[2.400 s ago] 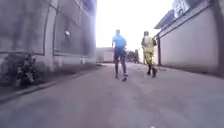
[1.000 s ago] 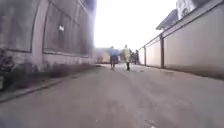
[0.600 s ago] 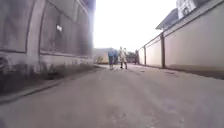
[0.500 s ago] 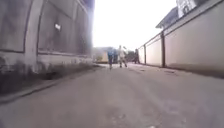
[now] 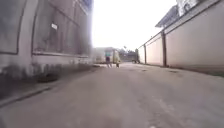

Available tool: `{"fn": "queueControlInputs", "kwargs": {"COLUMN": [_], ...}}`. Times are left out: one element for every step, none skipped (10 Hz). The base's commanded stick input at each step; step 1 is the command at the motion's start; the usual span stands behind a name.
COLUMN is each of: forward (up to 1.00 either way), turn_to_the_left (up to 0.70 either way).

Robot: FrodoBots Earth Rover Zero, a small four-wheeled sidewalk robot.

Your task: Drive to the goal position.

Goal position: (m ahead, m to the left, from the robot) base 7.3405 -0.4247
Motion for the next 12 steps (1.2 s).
{"fn": "queueControlInputs", "kwargs": {"forward": [0.5, 0.5, 0.5, 0.5, 0.5, 0.5, 0.5, 0.5, 0.5, 0.5, 0.5, 0.5], "turn_to_the_left": [0.0, 0.0, 0.0, 0.0, 0.0, 0.0, 0.0, 0.0, 0.0, 0.0, 0.0, 0.0]}}
